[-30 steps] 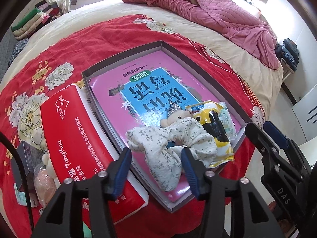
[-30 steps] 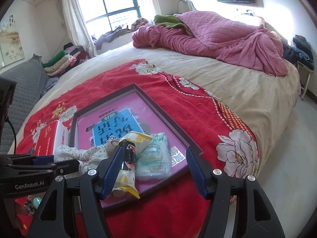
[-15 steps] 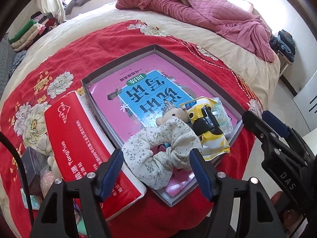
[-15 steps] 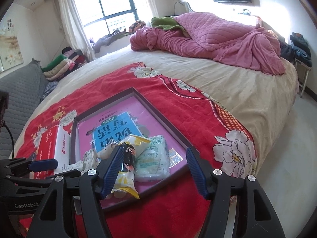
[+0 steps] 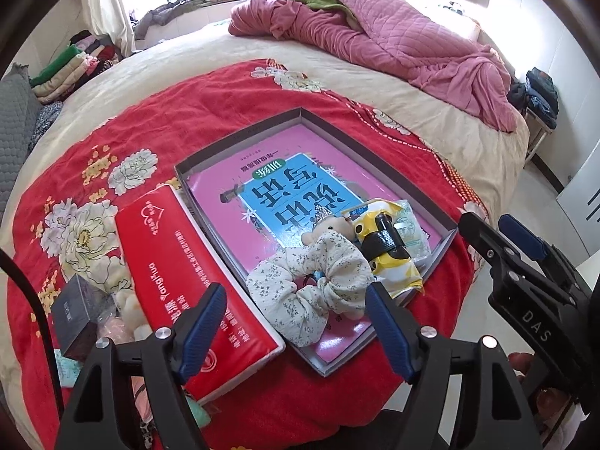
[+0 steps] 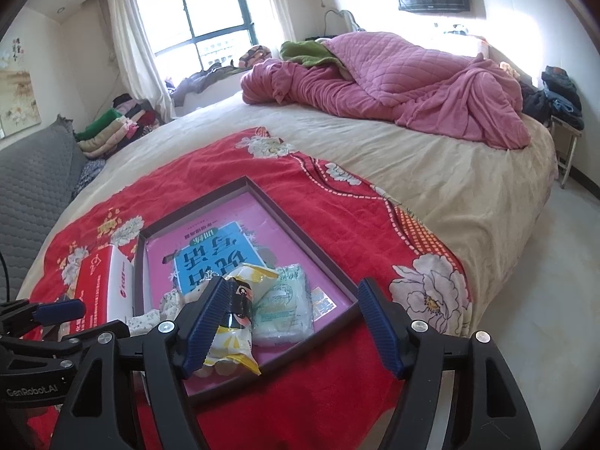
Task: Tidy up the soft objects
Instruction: 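Move both open tools back over the remaining pile beside the tray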
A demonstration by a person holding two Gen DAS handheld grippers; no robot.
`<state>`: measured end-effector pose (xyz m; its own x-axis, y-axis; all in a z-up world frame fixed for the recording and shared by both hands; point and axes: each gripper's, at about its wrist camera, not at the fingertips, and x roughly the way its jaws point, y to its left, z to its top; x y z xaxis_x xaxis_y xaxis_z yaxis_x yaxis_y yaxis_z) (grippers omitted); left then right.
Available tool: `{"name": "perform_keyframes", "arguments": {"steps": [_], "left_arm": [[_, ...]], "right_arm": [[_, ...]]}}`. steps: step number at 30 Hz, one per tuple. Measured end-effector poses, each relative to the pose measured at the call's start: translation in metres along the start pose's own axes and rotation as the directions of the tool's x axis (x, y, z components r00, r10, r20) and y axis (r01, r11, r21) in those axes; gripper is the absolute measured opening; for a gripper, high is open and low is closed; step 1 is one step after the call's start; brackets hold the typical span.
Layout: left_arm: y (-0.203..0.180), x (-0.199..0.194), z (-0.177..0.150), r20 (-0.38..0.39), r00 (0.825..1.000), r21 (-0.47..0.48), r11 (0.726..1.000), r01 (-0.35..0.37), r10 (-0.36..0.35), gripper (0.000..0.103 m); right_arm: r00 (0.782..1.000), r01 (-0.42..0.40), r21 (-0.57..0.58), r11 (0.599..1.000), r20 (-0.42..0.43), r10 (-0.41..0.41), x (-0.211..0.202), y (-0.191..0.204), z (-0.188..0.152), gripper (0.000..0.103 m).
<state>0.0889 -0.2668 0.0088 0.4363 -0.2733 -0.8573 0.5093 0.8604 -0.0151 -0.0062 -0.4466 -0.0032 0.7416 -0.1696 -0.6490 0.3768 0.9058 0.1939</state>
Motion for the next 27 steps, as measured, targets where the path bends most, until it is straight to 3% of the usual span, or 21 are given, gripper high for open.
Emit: {"name": "perform_keyframes", "arguments": {"steps": [13,27], "left_arm": [[0.019,-0.034,-0.009,0.054,0.998,-0.039,0.999,-0.015,0.017,0.076],[0.062,-0.069,-0.029,0.088,0.994,-0.117,0.992,-0.047,0.057,0.077]], "right_arm": [[0.999,-0.015,-0.046,0.999,0.047,0.018,-0.031,0.019,0.014,0.073],[0.994,-0.051,-0.145,0.988,0.088,0.064,-0.06,0.067,0.022,0.073]]}}
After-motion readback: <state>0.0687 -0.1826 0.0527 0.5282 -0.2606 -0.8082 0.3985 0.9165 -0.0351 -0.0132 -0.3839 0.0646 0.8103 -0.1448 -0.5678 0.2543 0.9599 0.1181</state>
